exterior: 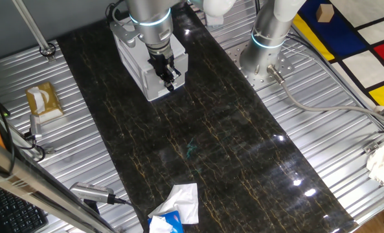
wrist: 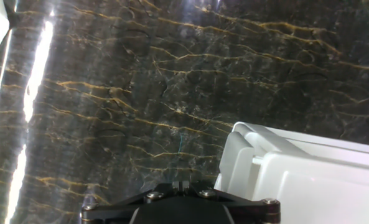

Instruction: Use the gripper to push and close the drawer

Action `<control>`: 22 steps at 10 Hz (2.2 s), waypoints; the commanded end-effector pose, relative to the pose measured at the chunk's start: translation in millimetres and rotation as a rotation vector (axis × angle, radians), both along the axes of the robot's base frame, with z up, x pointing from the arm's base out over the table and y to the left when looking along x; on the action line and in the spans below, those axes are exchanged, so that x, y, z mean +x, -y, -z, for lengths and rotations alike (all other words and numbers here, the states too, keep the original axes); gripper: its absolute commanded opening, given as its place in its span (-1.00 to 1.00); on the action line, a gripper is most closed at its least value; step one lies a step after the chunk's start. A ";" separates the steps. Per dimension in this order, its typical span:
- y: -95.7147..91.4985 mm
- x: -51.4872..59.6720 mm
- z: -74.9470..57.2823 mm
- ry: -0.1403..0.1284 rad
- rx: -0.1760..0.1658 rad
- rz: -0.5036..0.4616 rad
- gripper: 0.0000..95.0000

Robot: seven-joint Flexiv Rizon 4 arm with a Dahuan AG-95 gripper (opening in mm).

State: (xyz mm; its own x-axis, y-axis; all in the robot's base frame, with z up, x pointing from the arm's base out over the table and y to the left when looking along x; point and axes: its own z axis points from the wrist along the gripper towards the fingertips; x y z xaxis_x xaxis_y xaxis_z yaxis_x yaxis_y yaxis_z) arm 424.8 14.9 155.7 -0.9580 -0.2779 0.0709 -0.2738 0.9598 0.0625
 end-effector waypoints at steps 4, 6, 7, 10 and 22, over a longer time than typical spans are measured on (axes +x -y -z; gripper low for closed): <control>6.1 -1.1 -6.7 -0.002 -0.011 -0.017 -1.00; 8.9 -0.6 -6.9 -0.002 -0.015 -0.019 -1.00; 11.7 -0.5 -6.8 -0.001 -0.014 -0.023 -1.00; 17.2 -0.3 -6.4 0.004 -0.014 -0.027 -1.00; 16.6 2.1 -6.4 -0.026 0.003 0.090 -1.00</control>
State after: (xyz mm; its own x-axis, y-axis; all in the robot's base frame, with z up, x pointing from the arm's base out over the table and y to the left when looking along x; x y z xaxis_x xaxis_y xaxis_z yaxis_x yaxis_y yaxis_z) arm 428.2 -1.9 161.3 -0.9770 -0.1905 0.0962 -0.1842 0.9804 0.0704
